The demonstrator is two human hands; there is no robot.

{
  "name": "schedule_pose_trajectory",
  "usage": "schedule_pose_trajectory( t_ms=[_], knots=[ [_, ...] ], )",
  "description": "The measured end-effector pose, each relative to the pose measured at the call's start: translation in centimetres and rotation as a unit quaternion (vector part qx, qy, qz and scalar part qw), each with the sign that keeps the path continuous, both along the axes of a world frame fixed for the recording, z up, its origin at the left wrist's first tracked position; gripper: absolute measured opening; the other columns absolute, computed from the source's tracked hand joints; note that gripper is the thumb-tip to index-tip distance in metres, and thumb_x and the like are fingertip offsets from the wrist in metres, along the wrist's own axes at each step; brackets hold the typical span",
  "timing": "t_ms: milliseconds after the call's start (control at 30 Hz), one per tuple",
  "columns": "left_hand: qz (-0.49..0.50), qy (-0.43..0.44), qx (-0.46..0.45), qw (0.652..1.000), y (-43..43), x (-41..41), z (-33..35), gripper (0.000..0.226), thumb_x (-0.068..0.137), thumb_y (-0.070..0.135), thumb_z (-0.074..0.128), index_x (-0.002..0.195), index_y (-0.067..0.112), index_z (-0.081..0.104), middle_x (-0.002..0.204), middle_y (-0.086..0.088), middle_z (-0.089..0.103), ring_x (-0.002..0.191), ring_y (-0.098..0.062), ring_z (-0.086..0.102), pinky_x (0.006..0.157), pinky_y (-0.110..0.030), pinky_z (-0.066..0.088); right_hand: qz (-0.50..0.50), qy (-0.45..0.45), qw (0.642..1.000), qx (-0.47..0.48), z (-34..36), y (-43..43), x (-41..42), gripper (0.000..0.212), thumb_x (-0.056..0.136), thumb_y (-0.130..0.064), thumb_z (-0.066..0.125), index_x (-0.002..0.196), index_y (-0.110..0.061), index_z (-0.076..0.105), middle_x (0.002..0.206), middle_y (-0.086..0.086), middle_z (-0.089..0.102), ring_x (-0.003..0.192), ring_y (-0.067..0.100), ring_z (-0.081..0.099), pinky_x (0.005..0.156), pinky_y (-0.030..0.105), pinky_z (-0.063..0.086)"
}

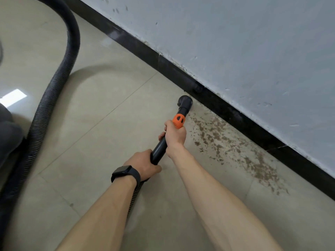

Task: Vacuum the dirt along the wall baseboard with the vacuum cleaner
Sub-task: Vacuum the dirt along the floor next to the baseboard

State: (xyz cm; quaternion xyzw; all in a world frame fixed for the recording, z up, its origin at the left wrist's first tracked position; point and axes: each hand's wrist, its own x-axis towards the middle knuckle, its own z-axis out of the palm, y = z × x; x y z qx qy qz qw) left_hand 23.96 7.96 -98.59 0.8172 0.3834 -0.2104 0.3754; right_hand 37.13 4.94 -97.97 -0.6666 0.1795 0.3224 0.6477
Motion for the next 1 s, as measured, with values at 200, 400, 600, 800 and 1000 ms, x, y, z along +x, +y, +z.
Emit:
schedule_pose_trajectory(
  t_ms=[200,400,600,800,1000],
  knots=[
    [0.026,-0.059,0.021,0.998,-0.6,2.0,-0.2,0.035,0.082,0.045,0.064,0.101,0.025,0.043,0.082,0.006,0.055,0.068,-0.013,0.056,0.056,-0.03,0.043,0.011,-0.034,0.999,-0.032,-0.3,1.1,2.6,0.013,0.081,-0.01,0.061,0.091,-0.01,0.052,0.045,-0.008,0.051,0.034,0.015,0.047,0.042,0.026,0.045],
    [0.073,-0.079,0.009,0.994,-0.5,2.2,-0.8,0.031,0.086,0.034,0.061,0.105,0.026,0.037,0.093,0.0,0.055,0.071,-0.015,0.056,0.055,-0.03,0.04,0.045,-0.066,0.993,-0.084,-1.1,2.8,2.4,0.025,0.086,-0.019,0.061,0.106,-0.007,0.052,0.038,-0.01,0.053,0.034,0.013,0.054,0.041,0.022,0.046],
    [0.149,-0.108,-0.035,0.982,0.9,2.5,-0.3,0.029,0.086,0.031,0.064,0.102,0.017,0.045,0.086,-0.004,0.059,0.069,-0.019,0.06,0.053,-0.029,0.043,0.113,-0.058,0.99,-0.066,-0.2,5.2,2.8,0.037,0.087,-0.018,0.065,0.117,-0.003,0.051,0.068,0.004,0.062,0.037,0.014,0.057,0.047,0.027,0.052],
    [0.107,-0.111,-0.031,0.988,1.7,1.2,0.4,0.026,0.083,0.034,0.066,0.095,0.025,0.045,0.079,-0.001,0.061,0.063,-0.016,0.061,0.049,-0.025,0.042,0.105,-0.027,0.994,-0.013,0.7,4.3,3.1,0.044,0.084,-0.021,0.073,0.118,-0.006,0.048,0.089,0.01,0.064,0.046,0.02,0.065,0.05,0.032,0.055],
    [0.053,-0.044,-0.014,0.998,1.2,-4.8,0.9,0.031,0.063,0.051,0.061,0.086,0.035,0.049,0.071,0.006,0.065,0.057,-0.011,0.064,0.053,-0.028,0.054,0.075,0.004,0.997,0.002,0.6,1.1,-3.0,0.033,0.086,-0.017,0.065,0.109,-0.015,0.041,0.083,0.008,0.059,0.047,0.021,0.064,0.052,0.035,0.057]
  ],
)
